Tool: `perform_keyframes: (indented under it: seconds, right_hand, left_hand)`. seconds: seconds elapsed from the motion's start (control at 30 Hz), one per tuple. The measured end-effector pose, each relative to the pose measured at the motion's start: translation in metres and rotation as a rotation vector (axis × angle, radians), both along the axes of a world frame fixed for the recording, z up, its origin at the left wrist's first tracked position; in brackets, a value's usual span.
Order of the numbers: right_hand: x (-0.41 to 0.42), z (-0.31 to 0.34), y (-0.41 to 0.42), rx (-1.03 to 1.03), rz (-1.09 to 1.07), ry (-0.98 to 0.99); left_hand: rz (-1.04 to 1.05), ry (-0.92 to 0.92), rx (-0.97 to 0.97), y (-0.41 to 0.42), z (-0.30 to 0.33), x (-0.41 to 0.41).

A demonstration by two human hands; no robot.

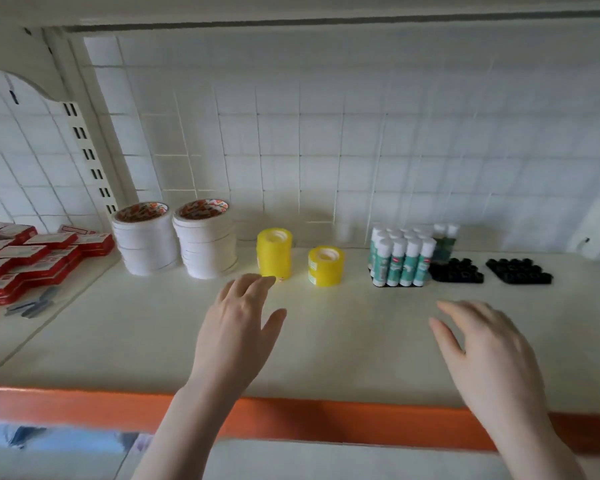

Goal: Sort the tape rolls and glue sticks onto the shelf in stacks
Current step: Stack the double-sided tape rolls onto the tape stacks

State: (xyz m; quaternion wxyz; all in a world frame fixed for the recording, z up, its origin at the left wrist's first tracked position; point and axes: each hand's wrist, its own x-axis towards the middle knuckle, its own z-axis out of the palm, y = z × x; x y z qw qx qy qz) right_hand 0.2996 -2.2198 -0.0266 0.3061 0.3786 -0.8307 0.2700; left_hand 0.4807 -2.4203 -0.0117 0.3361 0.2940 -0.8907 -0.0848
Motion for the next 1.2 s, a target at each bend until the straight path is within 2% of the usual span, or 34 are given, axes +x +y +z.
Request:
perform_keyframes:
  seconds: [0.4, 0.63, 0.9, 1.2]
  right_hand:
    - [-0.039, -0.004, 0.162, -0.026, -0.323, 0.025]
    - [-0.119, -0.005, 0.288, -0.066, -0.411, 0.049]
    - [-0.223, 0.004, 0.443, -0.021, -0.429, 0.034]
    - [-0.331, -0.007, 0.534, 0.005, -0.491, -0.1]
  left_hand:
    - [-0.316, -0.02, 0.074, 0.128, 0.004, -0.102]
    - [-0.397, 0.004, 0.071, 0.249, 0.004, -0.195]
    - [-0.456, 0.001, 0.14, 0.401, 0.005, -0.31]
    - [-0.54, 0.006, 0.107, 0.484, 0.005, -0.441]
